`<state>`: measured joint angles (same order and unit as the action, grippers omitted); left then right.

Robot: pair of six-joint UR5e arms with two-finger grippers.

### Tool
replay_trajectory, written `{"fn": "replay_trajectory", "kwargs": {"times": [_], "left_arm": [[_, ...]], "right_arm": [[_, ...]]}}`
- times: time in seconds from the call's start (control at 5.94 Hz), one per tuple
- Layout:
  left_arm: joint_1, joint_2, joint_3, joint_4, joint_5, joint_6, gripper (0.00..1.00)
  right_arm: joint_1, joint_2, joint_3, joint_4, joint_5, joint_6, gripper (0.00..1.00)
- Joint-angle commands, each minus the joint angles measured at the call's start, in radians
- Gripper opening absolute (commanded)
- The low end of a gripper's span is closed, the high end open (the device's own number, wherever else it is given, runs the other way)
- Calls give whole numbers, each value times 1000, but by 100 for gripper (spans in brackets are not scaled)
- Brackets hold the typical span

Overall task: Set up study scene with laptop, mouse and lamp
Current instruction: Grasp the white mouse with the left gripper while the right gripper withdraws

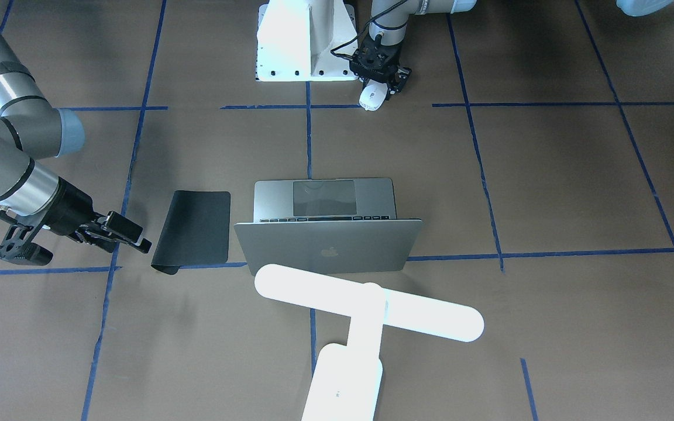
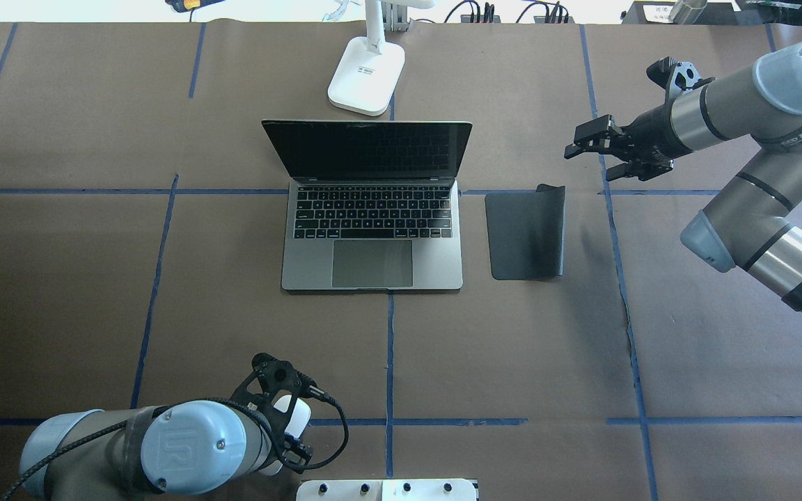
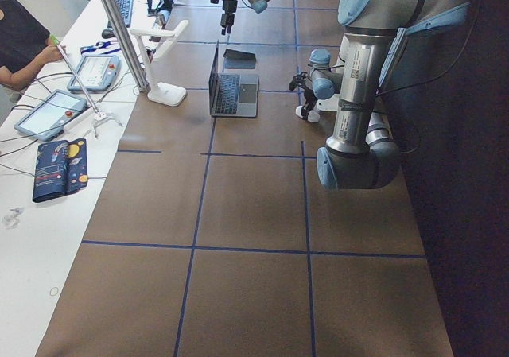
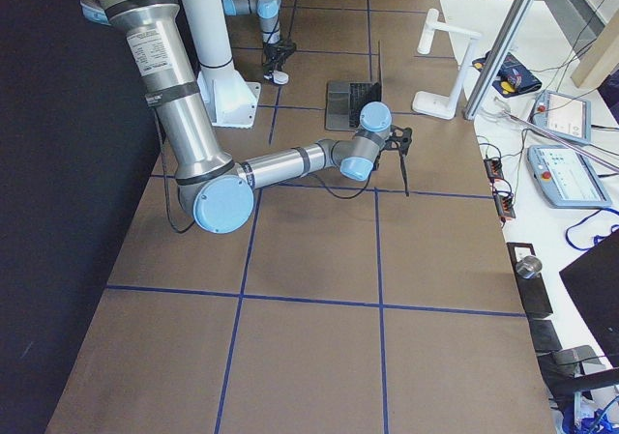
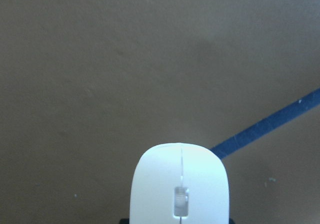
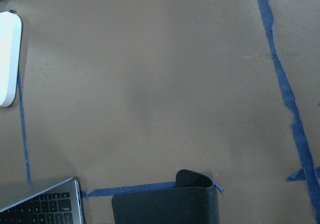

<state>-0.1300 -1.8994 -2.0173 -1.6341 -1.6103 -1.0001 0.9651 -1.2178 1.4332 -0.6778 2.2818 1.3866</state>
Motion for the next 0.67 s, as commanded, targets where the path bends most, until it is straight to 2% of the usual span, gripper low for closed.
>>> {"fn": "replay_trajectory", "kwargs": {"times": [0.0,0.17,0.34,0.5], "left_arm": [[-63,-102,3,0,1,-6,28],[-92,-146,5,2,0,-12,26],[-126,-230,75,-1,0,-26,25],[-158,-362,201,-12,0,-94,25]], "right_arm": [[62,-40,30,1,68,-1,100],[110,-52,32,4,114,-1,100],[133,-69,36,6,125,-1,100],[155,-80,38,6,136,-3,100]]}}
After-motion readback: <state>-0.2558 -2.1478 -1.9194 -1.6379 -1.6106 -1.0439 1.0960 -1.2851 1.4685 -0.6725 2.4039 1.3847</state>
